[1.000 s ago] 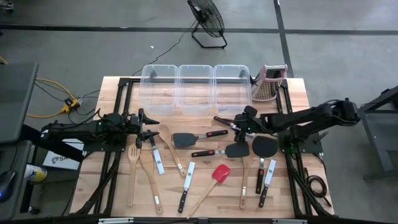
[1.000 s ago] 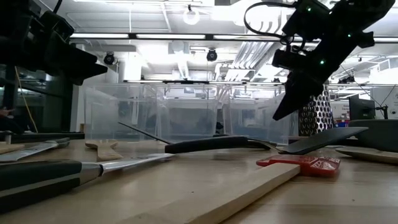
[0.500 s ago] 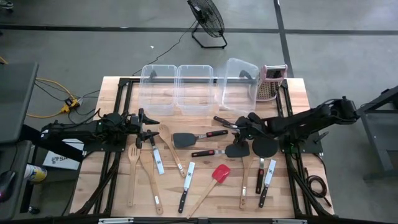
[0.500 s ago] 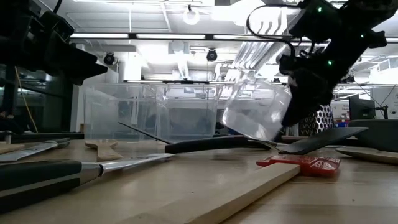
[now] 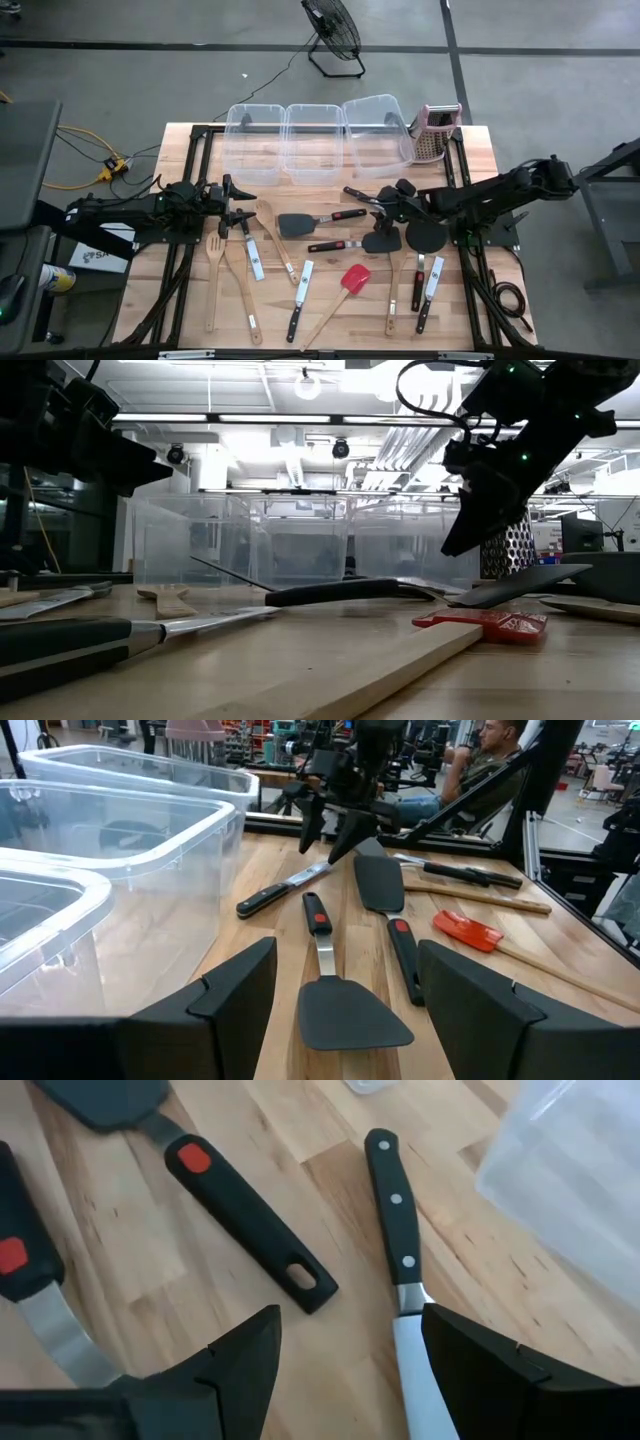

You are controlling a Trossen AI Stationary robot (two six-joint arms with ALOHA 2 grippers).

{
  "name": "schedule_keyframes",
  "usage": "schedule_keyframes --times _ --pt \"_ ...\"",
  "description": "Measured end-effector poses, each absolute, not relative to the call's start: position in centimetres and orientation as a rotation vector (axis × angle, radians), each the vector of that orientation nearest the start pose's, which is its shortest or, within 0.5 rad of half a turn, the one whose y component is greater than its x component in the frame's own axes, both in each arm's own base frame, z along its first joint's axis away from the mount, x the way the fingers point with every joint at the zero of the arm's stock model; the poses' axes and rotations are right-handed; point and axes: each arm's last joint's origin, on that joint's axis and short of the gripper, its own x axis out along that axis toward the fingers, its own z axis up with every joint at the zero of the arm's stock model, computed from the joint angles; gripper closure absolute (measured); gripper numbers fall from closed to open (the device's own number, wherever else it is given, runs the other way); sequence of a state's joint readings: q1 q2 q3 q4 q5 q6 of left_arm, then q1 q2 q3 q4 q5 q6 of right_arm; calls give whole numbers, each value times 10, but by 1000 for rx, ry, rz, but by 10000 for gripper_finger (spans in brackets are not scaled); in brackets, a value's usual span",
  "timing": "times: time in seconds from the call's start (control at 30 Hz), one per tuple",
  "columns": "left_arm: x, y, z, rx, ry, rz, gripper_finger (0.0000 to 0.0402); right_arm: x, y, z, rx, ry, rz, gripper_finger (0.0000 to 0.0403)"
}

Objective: Pick & Place Kitchen Items
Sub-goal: Put the black knife into the right bin

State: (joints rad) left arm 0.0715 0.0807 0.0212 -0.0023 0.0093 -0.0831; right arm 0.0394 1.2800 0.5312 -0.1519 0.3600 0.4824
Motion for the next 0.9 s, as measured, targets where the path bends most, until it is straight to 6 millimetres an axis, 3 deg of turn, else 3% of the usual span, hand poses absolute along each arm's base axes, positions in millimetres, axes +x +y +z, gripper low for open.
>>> schedule_keyframes --times 0.27,0.5,0.9 --pt "101 7 164 -85 59 65 162 233 -3 147 165 816 -474 167" --pt "101 7 164 -85 59 65 162 241 -2 136 221 791 -517 167" --pt "101 7 164 -85 59 65 162 234 -4 129 144 779 -588 167"
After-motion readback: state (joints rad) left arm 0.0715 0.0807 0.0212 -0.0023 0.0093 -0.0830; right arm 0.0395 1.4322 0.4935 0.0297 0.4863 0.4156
